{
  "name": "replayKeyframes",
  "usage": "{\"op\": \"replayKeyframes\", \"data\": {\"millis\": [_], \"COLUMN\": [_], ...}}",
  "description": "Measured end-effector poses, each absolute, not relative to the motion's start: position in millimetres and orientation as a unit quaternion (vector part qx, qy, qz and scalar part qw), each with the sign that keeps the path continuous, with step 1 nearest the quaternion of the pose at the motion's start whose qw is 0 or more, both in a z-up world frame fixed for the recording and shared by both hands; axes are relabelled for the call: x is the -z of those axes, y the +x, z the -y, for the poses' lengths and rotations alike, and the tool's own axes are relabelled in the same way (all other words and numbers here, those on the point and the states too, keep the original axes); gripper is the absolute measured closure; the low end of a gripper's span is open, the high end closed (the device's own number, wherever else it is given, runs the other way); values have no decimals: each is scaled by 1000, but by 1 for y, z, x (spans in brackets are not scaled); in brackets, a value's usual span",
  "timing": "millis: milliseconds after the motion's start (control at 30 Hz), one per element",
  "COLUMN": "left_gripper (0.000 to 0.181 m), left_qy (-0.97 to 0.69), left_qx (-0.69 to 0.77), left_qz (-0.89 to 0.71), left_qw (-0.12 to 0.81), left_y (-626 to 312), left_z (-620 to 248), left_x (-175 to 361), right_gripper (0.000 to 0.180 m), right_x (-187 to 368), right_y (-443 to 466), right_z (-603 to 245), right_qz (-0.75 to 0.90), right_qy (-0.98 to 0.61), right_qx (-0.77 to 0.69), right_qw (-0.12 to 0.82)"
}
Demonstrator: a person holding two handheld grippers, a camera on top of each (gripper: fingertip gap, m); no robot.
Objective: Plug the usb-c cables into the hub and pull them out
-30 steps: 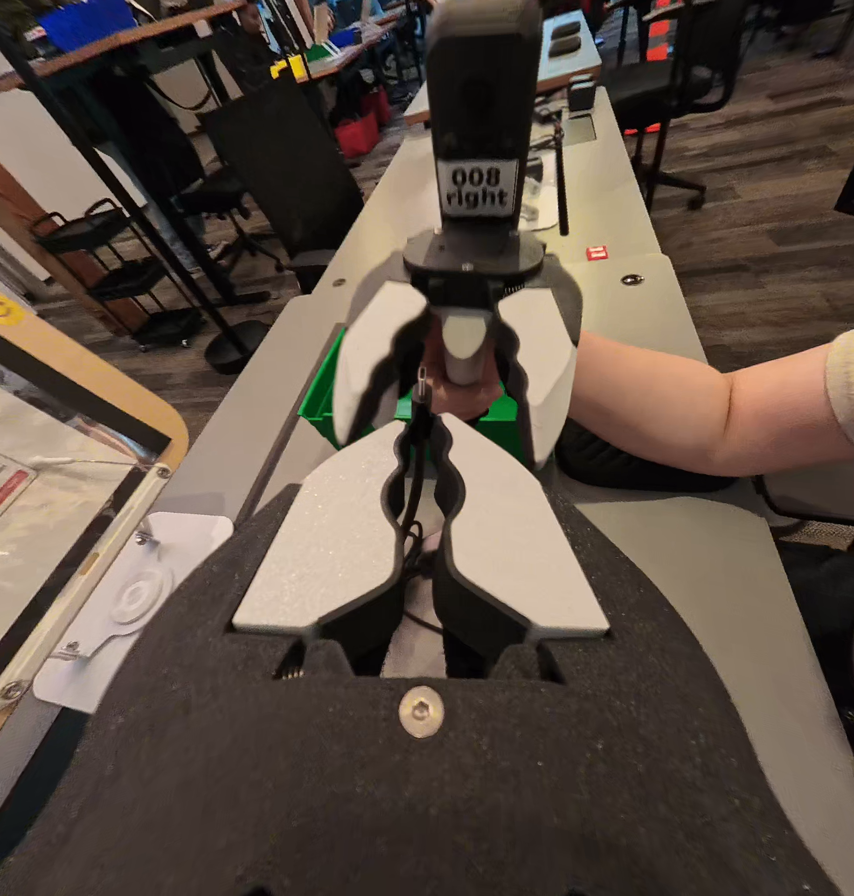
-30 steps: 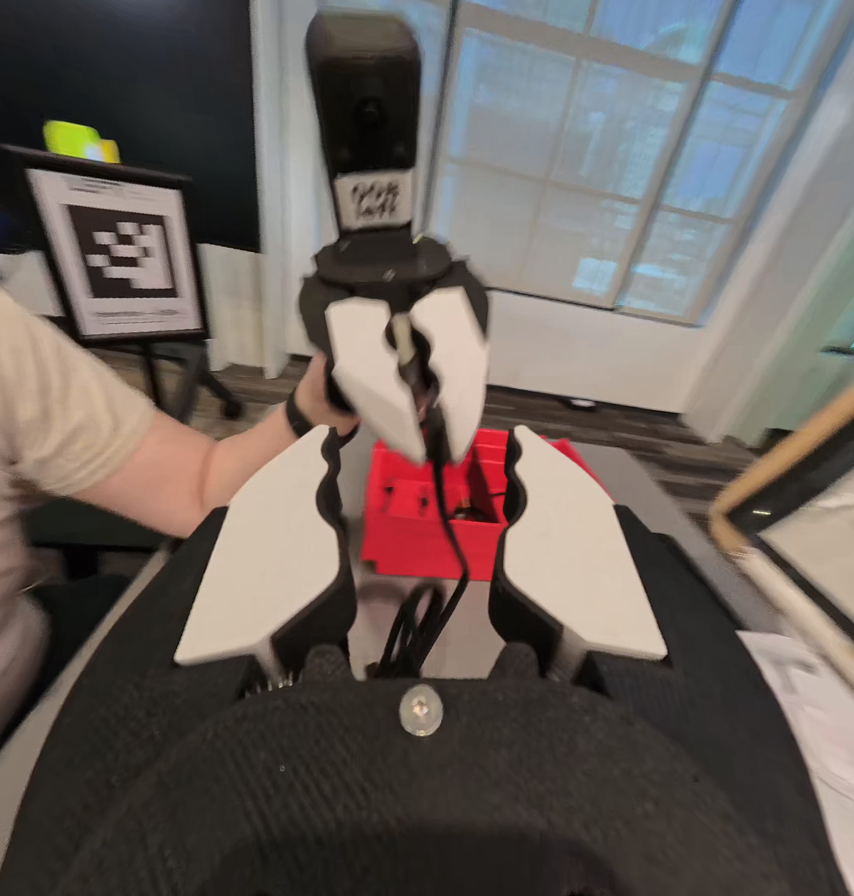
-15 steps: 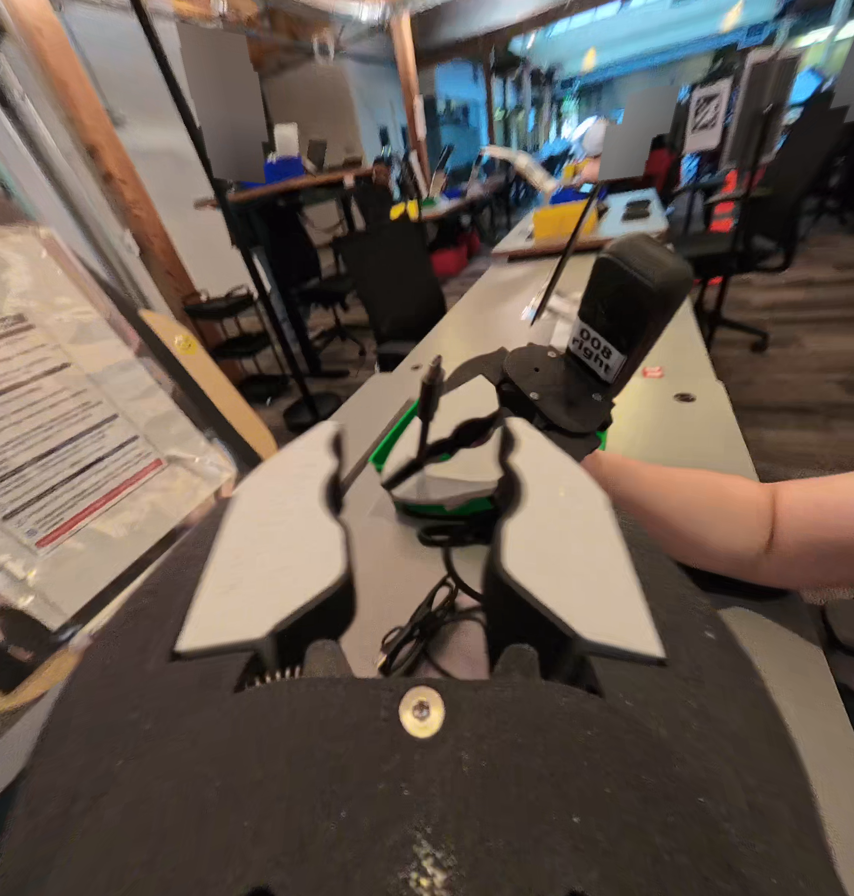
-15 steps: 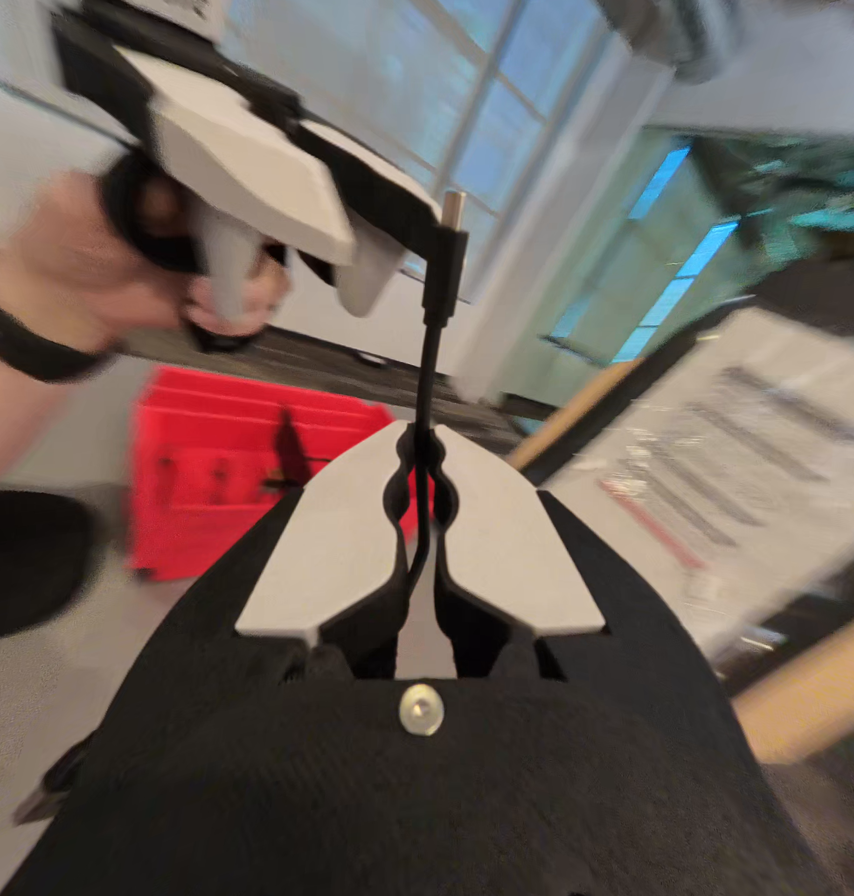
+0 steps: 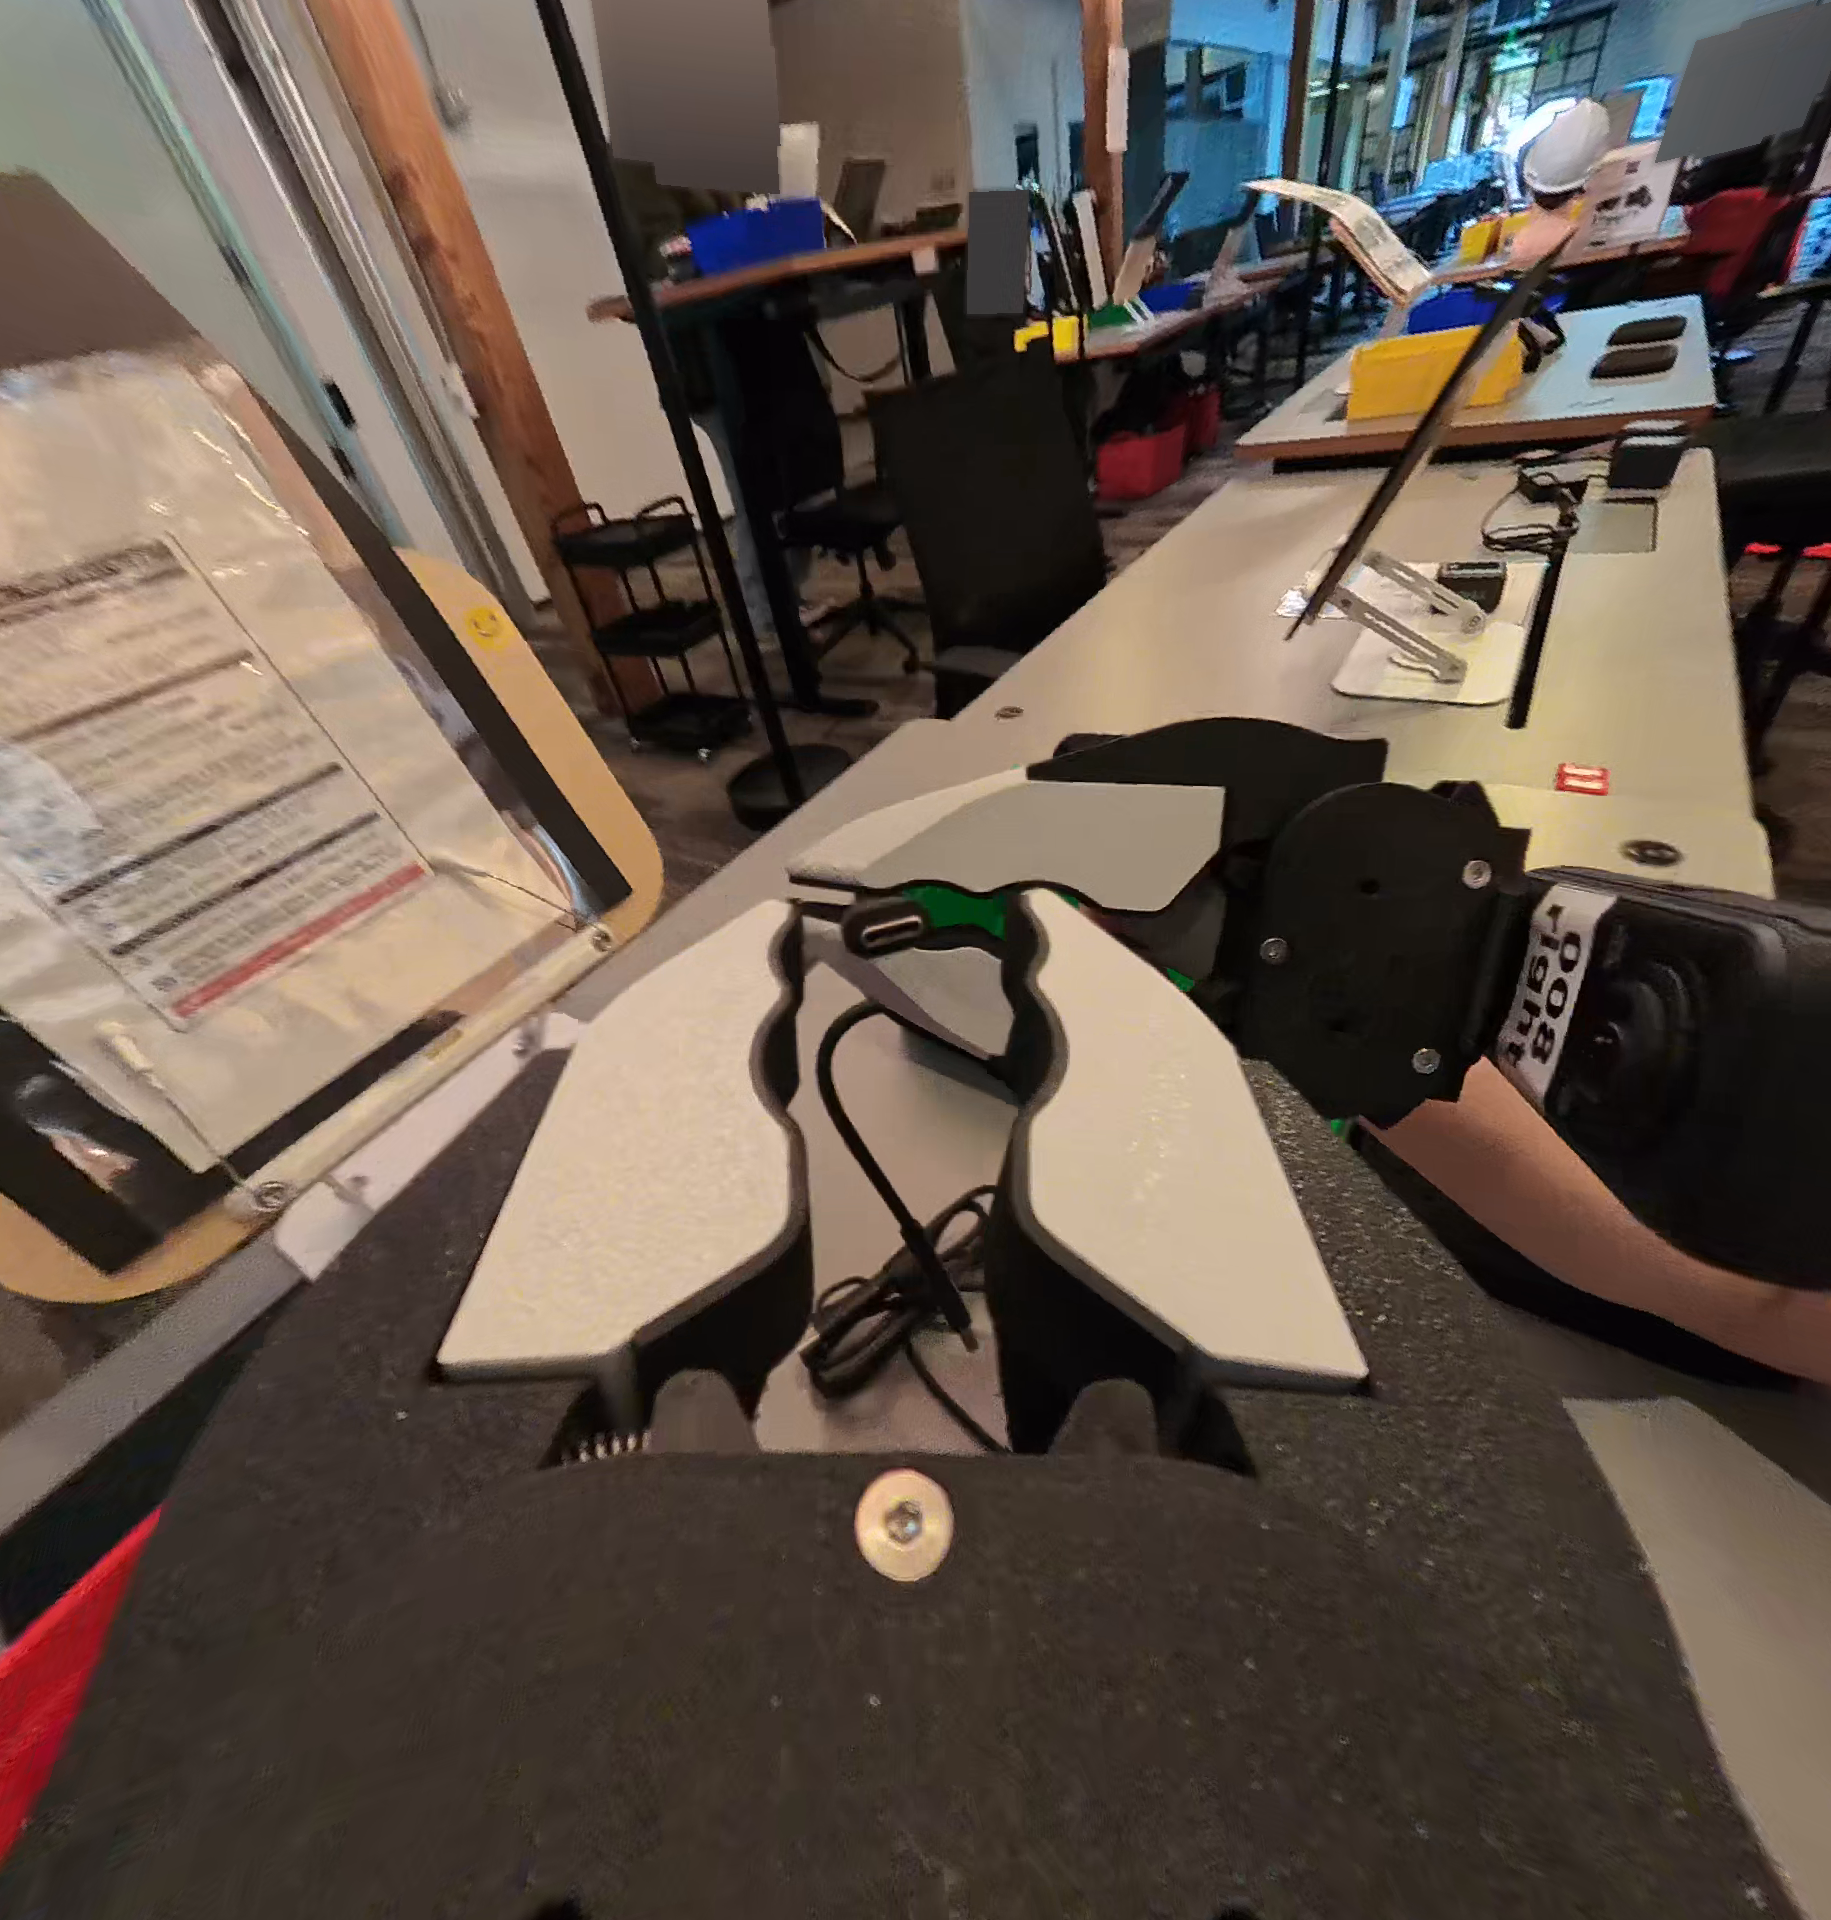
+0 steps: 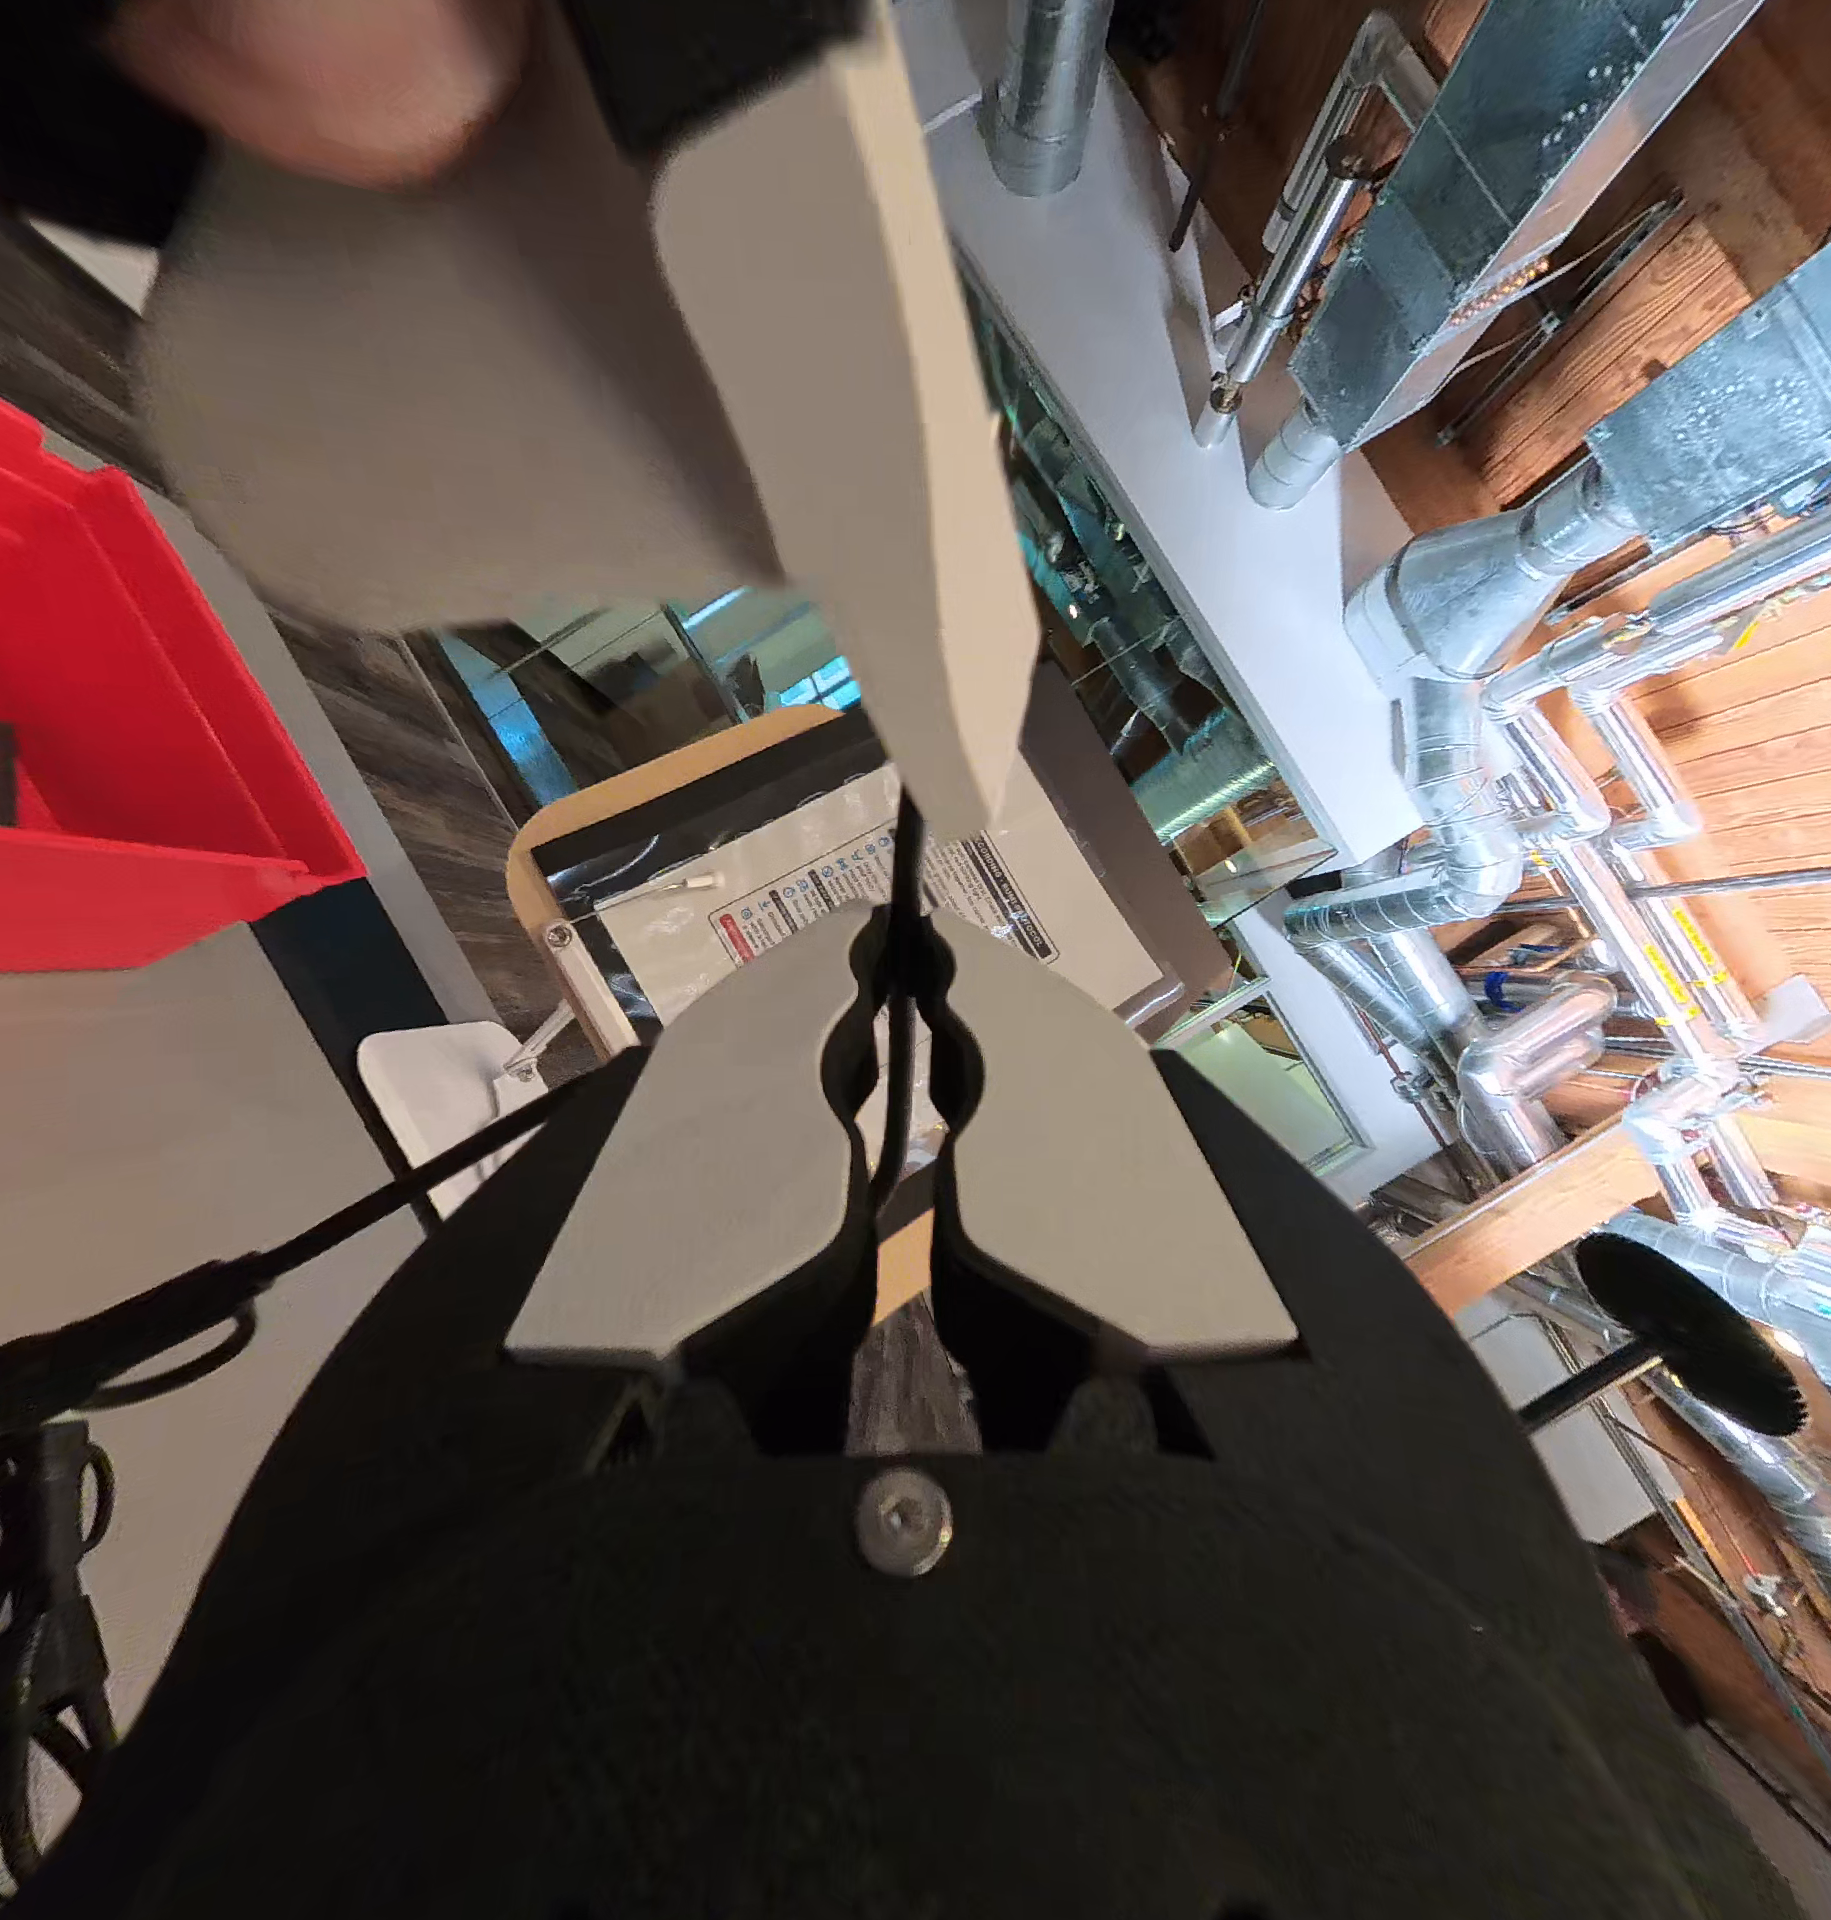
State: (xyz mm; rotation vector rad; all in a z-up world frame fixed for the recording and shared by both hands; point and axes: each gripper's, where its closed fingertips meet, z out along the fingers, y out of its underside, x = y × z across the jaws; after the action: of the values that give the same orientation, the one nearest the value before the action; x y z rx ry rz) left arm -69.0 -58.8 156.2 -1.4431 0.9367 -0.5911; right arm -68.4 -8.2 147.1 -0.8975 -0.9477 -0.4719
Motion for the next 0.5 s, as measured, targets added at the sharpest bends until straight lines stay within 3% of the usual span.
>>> {"op": "replayKeyframes", "data": {"millis": [167, 367, 500], "left_gripper": [168, 169, 169], "left_qy": [-620, -623, -617], "left_qx": [283, 298, 342], "left_qz": [-402, -407, -418], "left_qw": [611, 598, 572], "left_y": [-66, -69, -74], "left_z": [53, 51, 58], "left_x": [-155, -156, -159], "right_gripper": [175, 174, 163], "right_x": [-148, -142, -124], "right_y": [-68, -73, -86], "right_z": [8, 10, 23], "right_qz": [436, 458, 532], "right_qy": [-412, -409, -435], "right_qx": [233, 216, 90], "right_qw": [766, 759, 721]}}
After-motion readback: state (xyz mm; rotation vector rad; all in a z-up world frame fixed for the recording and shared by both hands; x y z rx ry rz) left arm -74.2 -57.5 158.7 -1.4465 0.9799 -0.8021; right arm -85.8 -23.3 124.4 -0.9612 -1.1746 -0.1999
